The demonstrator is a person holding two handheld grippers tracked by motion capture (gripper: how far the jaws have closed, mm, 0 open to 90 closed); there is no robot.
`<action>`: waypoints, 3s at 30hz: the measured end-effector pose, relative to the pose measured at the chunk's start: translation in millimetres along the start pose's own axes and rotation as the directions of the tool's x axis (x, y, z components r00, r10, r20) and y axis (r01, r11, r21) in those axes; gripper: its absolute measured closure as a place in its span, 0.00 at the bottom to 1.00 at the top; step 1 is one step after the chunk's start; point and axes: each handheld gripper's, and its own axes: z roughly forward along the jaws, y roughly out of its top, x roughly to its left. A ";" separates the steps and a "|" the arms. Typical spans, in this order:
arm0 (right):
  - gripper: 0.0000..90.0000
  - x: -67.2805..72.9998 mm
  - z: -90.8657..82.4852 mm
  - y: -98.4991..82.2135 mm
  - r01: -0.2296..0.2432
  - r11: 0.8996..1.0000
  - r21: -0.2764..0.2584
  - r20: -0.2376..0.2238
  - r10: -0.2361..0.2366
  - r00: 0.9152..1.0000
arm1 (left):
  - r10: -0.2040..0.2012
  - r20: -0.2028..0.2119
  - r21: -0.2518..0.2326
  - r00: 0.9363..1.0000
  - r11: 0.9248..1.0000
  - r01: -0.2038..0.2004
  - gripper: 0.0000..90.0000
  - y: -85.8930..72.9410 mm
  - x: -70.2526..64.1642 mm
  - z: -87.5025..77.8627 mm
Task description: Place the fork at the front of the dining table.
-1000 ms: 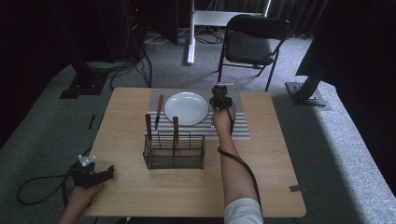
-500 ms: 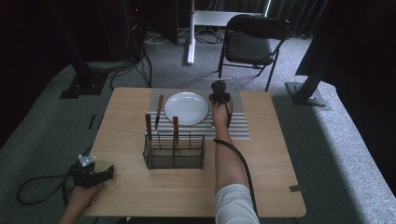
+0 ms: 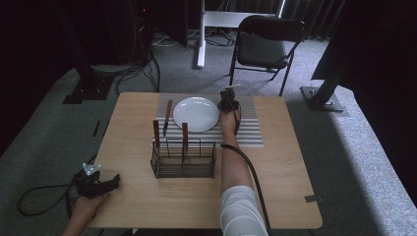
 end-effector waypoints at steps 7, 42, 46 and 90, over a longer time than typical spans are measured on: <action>0.85 -2.8 17.6 -5.0 -0.032 0.999 0.028 -0.016 0.033 0.999 | 0.000 0.000 0.000 1.000 1.000 0.000 0.08 0.0 0.0 0.0; 0.16 -28.6 -6.3 -25.1 0.010 0.999 -0.051 -0.162 -0.018 0.987 | 0.000 -0.001 0.002 1.000 1.000 0.000 0.08 -0.2 -0.4 -0.4; 0.16 -28.0 -12.4 -28.5 0.045 0.998 -0.052 -0.187 -0.054 0.981 | 0.000 -0.001 0.002 1.000 1.000 0.000 0.08 -0.2 -0.3 -0.4; 0.16 -63.3 -64.1 -98.1 0.087 0.991 -0.102 -0.269 -0.112 0.957 | -0.001 -0.001 0.001 1.000 1.000 0.001 0.08 -0.1 -0.4 -0.4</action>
